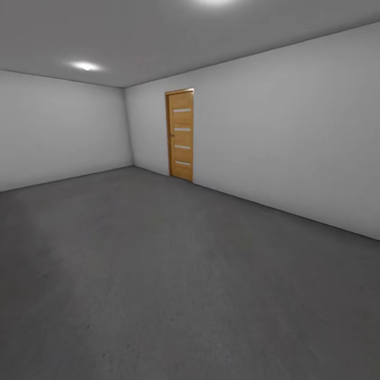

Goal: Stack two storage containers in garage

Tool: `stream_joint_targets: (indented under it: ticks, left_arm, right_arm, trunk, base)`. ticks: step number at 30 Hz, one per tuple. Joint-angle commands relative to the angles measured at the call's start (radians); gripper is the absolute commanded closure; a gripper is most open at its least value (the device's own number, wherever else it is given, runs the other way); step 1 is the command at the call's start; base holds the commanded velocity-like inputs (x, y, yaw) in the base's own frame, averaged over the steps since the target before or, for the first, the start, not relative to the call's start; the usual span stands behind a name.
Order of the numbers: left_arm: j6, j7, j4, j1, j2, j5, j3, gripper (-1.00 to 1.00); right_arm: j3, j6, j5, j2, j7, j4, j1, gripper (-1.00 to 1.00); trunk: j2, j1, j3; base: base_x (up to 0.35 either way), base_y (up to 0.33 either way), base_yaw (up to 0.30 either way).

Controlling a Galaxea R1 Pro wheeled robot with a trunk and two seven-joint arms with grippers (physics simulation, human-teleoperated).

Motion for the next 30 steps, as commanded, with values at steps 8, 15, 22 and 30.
stream_joint_targets:
  ticks: [8, 15, 22, 30]
  left_arm:
    - [-0.002, 0.0, -0.001, 0.0, 0.001, 0.008, 0.003, -1.0]
    - [-0.002, 0.0, -0.001, 0.0, 0.001, 0.008, 0.003, -1.0]
    - [-0.002, 0.0, -0.002, 0.0, 0.001, 0.008, 0.003, -1.0]
    - [-0.002, 0.0, -0.002, 0.0, 0.001, 0.008, 0.003, -1.0]
  right_arm:
    - [0.0, -0.002, -0.002, 0.0, 0.0, 0.0, 0.0, -1.0]
    - [0.0, -0.003, -0.002, 0.0, 0.0, 0.0, 0.0, -1.0]
    - [-0.001, -0.002, -0.004, 0.002, 0.0, 0.0, 0.0, -1.0]
    - [-0.001, -0.002, -0.004, 0.003, 0.0, 0.0, 0.0, -1.0]
  trunk:
    - [0.0, 0.001, -0.001]
    - [0.0, 0.001, -0.001]
    - [0.0, 0.001, -0.001]
    - [0.0, 0.001, -0.001]
  base:
    - [0.321, 0.0, 0.0]
    - [0.321, 0.0, 0.0]
    - [0.321, 0.0, 0.0]
    - [0.321, 0.0, 0.0]
